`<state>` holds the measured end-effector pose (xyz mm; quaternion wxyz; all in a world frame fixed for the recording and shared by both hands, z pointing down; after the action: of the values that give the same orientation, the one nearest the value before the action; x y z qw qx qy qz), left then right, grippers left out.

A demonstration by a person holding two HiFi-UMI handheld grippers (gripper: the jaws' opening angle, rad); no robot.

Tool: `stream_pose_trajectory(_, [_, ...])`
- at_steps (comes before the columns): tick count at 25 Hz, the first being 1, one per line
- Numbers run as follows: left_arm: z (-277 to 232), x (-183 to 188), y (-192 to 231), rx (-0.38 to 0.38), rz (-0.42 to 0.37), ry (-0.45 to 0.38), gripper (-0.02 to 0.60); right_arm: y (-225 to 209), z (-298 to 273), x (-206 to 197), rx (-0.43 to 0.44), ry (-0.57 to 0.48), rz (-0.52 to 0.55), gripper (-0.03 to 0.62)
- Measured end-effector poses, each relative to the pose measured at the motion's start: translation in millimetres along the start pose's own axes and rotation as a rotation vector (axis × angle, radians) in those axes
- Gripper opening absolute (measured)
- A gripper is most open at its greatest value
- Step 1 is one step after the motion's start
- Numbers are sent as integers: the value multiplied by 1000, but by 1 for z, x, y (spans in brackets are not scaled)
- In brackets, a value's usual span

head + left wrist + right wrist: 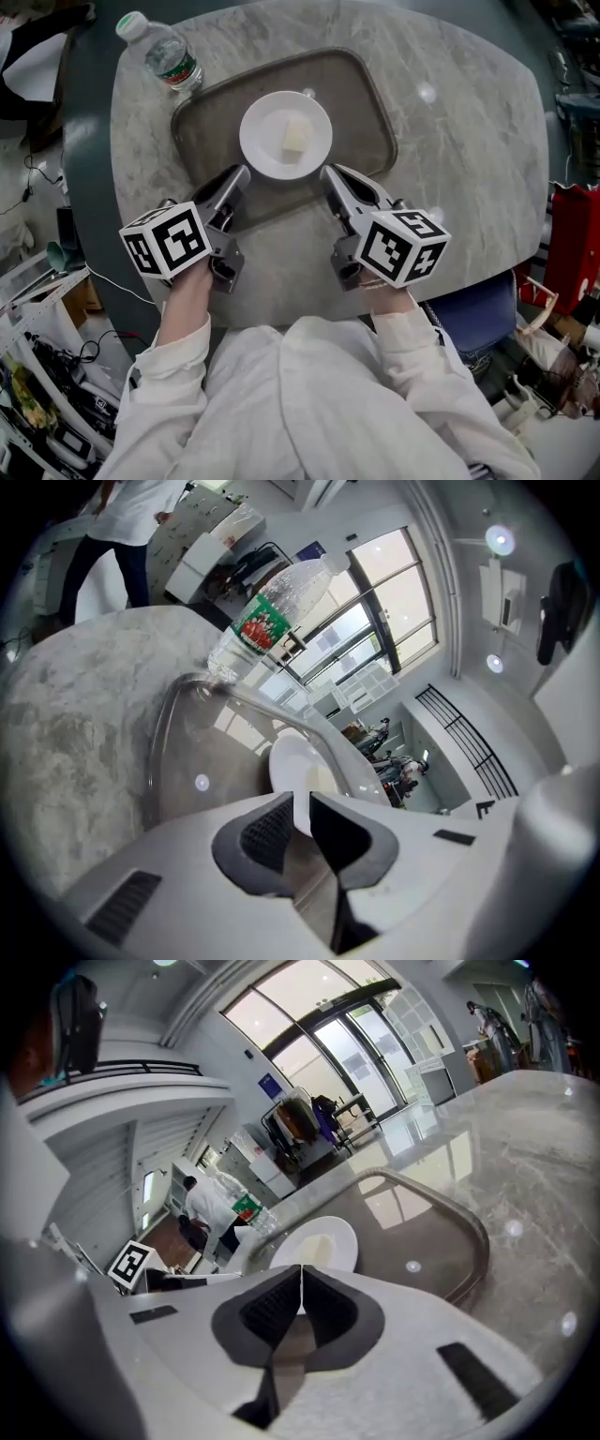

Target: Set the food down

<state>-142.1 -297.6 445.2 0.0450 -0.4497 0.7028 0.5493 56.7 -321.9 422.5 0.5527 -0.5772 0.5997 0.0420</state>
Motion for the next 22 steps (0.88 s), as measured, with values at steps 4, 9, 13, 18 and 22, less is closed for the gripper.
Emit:
stream_pose_trajectory(4, [23,7,-16,-72,-78,-45,43,25,23,5,70,-76,47,3])
stream_pose_trajectory(9, [63,3,-52,-323,-61,-92,43,58,55,-5,139,-133,105,2])
stream_pose_trajectory(13, [98,-15,-67,-452,-62,-88,43,84,90,-27,155,-154,102,2])
stream_pose_trajectory(18, [142,-32,-74,-504,-83,-82,41,111,130,-58,159,-169,80,2])
stream_pose_trajectory(22, [169,-45,-79,-524,-113,-72,41,128,155,-68,168,-204,131,2])
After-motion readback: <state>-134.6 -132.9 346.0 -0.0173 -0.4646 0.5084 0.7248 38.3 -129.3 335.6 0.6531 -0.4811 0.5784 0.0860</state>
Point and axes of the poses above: the fingertips, and each gripper's own axes: z backward along the fingers, y to its left, x out of its top, the point moved 6 cm from there along z, backward along the fingers, and after that the axes turned 14 degrees about -y, right-handed, at the moved point
